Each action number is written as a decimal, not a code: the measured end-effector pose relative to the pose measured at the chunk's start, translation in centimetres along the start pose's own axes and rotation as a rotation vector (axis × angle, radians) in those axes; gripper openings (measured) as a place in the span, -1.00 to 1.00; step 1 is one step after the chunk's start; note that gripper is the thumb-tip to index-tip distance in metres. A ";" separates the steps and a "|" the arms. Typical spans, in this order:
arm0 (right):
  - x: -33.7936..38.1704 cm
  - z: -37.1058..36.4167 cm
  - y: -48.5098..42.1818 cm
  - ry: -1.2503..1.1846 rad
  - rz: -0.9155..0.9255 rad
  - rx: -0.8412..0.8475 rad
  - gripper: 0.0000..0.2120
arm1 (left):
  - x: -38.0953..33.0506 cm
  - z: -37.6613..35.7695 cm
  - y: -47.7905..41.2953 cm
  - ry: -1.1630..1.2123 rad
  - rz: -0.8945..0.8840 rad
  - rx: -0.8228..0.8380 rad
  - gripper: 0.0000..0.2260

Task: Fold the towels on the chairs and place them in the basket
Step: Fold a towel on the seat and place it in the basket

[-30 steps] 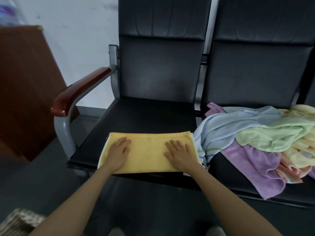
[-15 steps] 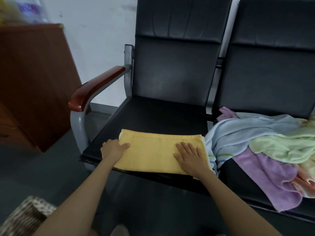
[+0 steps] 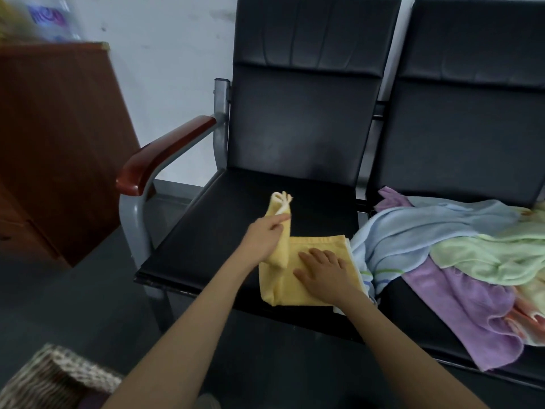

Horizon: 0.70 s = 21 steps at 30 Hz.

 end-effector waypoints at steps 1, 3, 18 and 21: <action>0.0 0.2 0.0 -0.006 0.013 -0.001 -0.49 | -0.4 -1.0 0.1 -0.019 -0.015 0.040 -0.66; -0.3 0.7 -0.1 -0.057 0.057 -0.002 -0.53 | -1.1 -2.8 0.3 -0.046 -0.035 0.116 -0.63; -6.4 4.2 1.2 -0.398 -0.200 -0.039 -0.72 | -2.2 -10.0 1.5 -0.194 -0.149 0.352 -0.56; -6.9 4.0 1.3 -0.537 -0.280 -0.085 -0.76 | -1.7 -10.8 1.8 -0.082 -0.070 0.448 -0.53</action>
Point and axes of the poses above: each hand's wrist, its own y-axis away from the middle knuckle, its own z-axis out of the back of the hand, x = y × z, the point moved 1 cm from there along -y, towards the middle knuckle, and after that the axes turned 9 degrees about -x, right-handed, at the moved point
